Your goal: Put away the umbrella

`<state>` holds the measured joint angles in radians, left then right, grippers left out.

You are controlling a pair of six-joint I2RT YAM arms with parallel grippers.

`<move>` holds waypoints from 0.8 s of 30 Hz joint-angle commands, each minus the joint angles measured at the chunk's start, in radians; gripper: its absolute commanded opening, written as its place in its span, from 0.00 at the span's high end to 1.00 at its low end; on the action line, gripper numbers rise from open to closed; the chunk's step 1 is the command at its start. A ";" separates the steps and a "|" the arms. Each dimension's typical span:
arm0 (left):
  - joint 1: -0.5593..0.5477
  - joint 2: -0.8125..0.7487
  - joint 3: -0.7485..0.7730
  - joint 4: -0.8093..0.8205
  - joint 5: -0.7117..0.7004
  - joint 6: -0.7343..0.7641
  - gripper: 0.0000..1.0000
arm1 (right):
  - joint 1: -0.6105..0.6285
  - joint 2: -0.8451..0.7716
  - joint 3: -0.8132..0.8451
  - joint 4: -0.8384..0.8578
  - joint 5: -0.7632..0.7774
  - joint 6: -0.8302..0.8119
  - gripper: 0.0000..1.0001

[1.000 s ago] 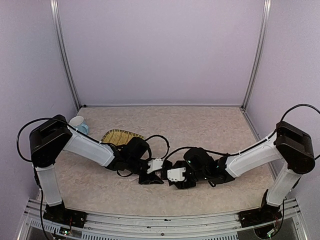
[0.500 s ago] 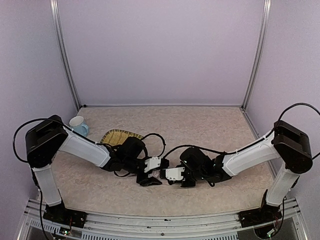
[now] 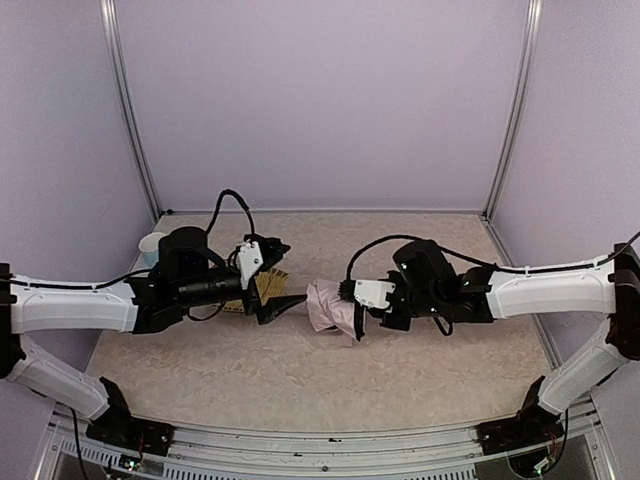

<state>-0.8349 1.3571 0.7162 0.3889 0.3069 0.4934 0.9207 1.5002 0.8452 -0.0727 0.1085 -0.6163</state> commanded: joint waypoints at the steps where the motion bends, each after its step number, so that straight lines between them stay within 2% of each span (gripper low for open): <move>1: 0.042 -0.194 -0.094 0.321 -0.024 -0.173 0.01 | -0.032 -0.142 0.079 0.038 -0.049 -0.046 1.00; 3: 0.057 -0.221 -0.117 0.468 -0.049 -0.255 0.01 | -0.049 -0.174 0.114 0.049 -0.070 -0.064 1.00; 4: 0.063 -0.218 -0.093 0.474 -0.066 -0.300 0.01 | -0.059 -0.183 0.134 0.046 -0.078 -0.068 1.00; 6: 0.081 -0.201 -0.008 0.346 0.052 -0.311 0.02 | -0.075 -0.192 0.187 0.031 -0.092 -0.076 1.00; 7: 0.083 -0.187 0.025 0.263 0.091 -0.308 0.08 | -0.079 -0.194 0.212 0.024 -0.093 -0.084 1.00; 8: 0.083 -0.178 0.036 0.249 0.122 -0.321 0.16 | -0.082 -0.197 0.238 0.019 -0.094 -0.094 1.00; 10: 0.081 -0.168 -0.017 0.315 0.180 -0.352 0.27 | -0.084 -0.199 0.283 0.011 -0.106 -0.118 1.00; 12: 0.076 -0.164 -0.102 0.441 0.233 -0.385 0.29 | -0.087 -0.197 0.328 -0.001 -0.125 -0.136 1.00; 14: 0.051 -0.137 -0.158 0.531 0.259 -0.375 0.30 | -0.089 -0.191 0.376 -0.024 -0.159 -0.152 1.00; 17: -0.016 -0.066 -0.145 0.503 0.249 -0.287 0.28 | -0.092 -0.181 0.444 -0.060 -0.205 -0.167 1.00; 19: -0.044 -0.011 -0.123 0.498 0.256 -0.272 0.24 | -0.091 -0.176 0.484 -0.078 -0.244 -0.175 1.00; 22: -0.050 0.068 -0.106 0.558 0.275 -0.278 0.12 | -0.092 -0.168 0.528 -0.096 -0.288 -0.175 1.00; 24: -0.049 0.114 -0.098 0.591 0.266 -0.268 0.09 | -0.094 -0.163 0.549 -0.106 -0.316 -0.177 1.00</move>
<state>-0.8848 1.4078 0.5789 0.8707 0.5495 0.1989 0.8352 1.3361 1.3285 -0.1822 -0.1177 -0.7864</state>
